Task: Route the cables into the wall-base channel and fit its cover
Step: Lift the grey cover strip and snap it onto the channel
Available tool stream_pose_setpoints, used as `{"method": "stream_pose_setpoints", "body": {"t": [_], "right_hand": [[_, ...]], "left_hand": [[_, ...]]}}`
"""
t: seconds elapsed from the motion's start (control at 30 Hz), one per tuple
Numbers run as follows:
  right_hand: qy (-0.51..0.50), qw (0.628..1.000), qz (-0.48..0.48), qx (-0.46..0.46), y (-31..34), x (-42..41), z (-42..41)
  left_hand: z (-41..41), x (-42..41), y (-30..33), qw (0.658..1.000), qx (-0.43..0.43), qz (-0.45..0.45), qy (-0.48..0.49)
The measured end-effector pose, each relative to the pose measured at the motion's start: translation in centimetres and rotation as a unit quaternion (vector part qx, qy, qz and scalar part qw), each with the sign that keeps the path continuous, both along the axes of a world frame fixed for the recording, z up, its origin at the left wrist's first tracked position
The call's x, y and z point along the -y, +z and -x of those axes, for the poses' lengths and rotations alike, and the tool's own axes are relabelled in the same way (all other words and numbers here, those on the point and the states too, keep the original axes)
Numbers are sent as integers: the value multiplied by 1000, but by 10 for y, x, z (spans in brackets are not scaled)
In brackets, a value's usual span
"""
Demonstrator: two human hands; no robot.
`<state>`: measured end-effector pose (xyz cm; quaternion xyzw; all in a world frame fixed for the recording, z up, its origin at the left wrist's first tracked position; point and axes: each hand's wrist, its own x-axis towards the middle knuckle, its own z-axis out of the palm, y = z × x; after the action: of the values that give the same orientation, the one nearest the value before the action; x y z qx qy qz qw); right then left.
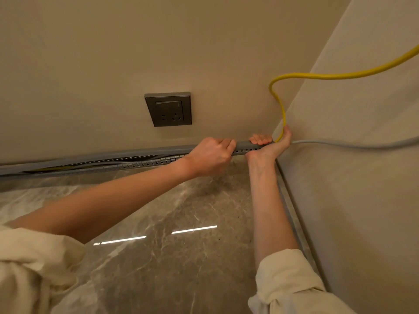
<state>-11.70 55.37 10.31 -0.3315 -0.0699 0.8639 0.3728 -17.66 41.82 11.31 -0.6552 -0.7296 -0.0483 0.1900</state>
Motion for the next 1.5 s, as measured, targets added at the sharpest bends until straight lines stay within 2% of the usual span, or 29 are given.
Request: {"method": "stream_pose_setpoints", "body": {"t": [0.13,0.33,0.43,0.57,0.83,0.9,1.03,1.17,1.23,1.37,1.5], "right_hand": [[-12,1000,-6,6,-2,1,-1],[-12,999,-3,-48,-7,-1,3],[3,998,-6,-59,-13,-6,5],[14,998,-3,-62,-24,-12,6],[6,1000,6,-13,-26,-10,7],[15,1000,-2,9,-24,0,6],[39,999,19,12,-22,37,11],[171,977,-36,123,-33,92,29],[218,967,-31,128,-38,123,41],[215,973,16,79,-38,161,61],[187,979,7,83,-36,167,72]], "left_hand": [[-1,-1,-4,1000,10,7,-3],[8,-4,-10,996,86,11,28],[16,1,-9,987,152,24,41],[39,37,-12,968,229,50,91],[97,147,-21,943,225,131,207],[102,156,-25,946,204,138,211],[97,154,-38,975,99,110,165],[90,150,-49,989,23,80,119],[88,147,-52,992,-11,70,102],[86,148,-59,992,-62,49,99],[88,151,-59,990,-79,36,109]]}}
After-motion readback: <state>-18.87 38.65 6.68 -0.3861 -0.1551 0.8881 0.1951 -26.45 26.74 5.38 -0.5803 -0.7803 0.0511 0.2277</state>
